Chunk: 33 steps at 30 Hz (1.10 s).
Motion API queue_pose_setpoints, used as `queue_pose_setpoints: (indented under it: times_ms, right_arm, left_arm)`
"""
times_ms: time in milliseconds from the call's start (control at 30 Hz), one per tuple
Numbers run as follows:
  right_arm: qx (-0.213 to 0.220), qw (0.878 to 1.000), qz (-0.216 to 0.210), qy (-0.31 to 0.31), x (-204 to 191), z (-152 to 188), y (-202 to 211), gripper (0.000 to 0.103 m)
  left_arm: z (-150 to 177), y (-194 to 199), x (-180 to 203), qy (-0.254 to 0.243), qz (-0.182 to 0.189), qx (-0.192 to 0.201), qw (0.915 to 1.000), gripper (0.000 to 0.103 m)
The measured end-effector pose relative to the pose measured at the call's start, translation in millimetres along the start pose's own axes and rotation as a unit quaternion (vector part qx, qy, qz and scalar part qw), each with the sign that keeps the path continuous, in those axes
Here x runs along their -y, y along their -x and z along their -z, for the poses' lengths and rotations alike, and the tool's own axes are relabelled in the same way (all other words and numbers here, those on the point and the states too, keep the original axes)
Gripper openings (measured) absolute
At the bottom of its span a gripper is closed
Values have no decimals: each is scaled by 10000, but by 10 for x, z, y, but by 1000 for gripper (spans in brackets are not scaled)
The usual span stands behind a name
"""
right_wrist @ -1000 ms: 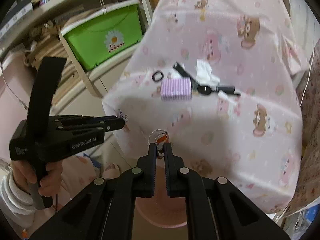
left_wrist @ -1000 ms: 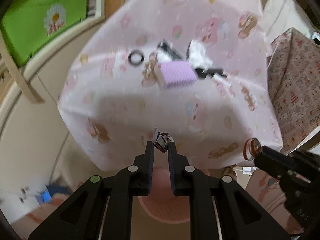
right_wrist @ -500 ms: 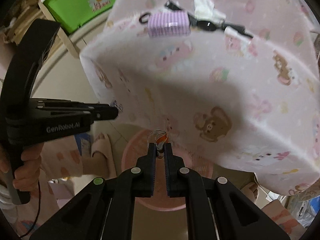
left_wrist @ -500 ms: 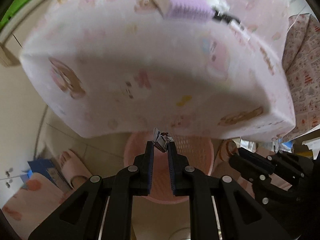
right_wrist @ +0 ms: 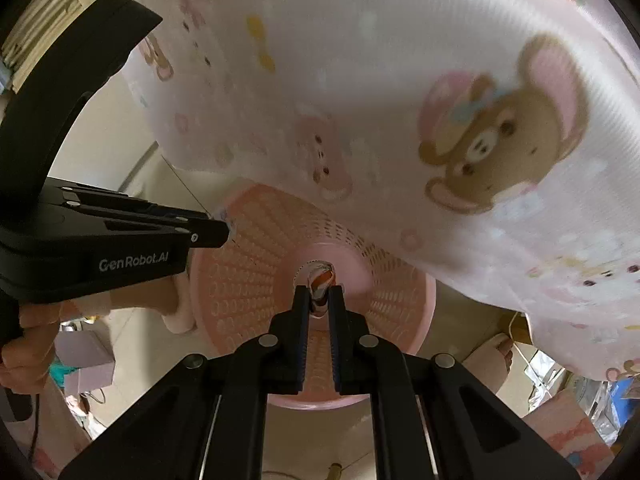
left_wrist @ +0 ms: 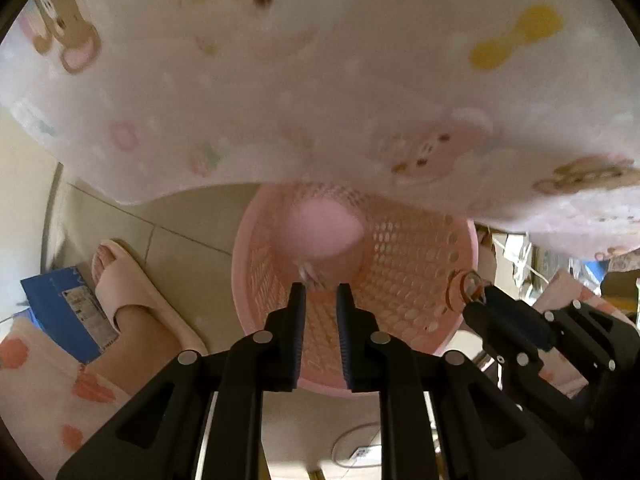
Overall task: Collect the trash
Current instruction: 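Carry the wrapper in the left gripper over the pink wastebasket and open, then bring the left gripper back over the table toward the gingham box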
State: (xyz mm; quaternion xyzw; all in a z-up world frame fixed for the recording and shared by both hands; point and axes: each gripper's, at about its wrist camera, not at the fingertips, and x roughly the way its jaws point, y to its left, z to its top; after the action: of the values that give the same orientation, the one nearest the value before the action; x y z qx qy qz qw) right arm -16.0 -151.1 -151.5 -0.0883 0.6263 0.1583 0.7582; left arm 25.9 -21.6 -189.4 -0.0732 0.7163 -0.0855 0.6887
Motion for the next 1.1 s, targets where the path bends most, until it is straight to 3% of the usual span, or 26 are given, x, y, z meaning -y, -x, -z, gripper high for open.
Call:
queue_pose_setpoints:
  times_ms: [100,133,233,333,500,633,733,1100]
  right_arm:
    - [-138,9999,74,-25,0,3,-103,18]
    - [-161,9998,116,-80,23,11,-124,28]
    - [-108,9995,207,-204,58,30,-125,64]
    - [-46,9984,441,-339,121,33,-109,75]
    - [123,9970,547,-542,179,61,6,76]
    - [554,9956,548,-517,159,14,282,76]
    - [961,9923,562,-548,133,-11,532,82]
    - [2129,9729,657,-621,157,14,1394,85]
  left_arm:
    - [1,8,-80,184,20,-8,9998,47]
    - [-2,22,-106,239,9,23,9997,51]
    - [-23,54,-155,276,-125,33,9995,61]
    - [-32,89,-173,244,-389,59,9989,62]
    - [-37,328,-121,149,-794,451,9957,64]
    - [-42,627,-78,127,-785,945,9923,70]
    - [-22,863,-44,87,-781,1309,9883,78]
    - [85,1416,-18,3,-1144,2083,9713,80]
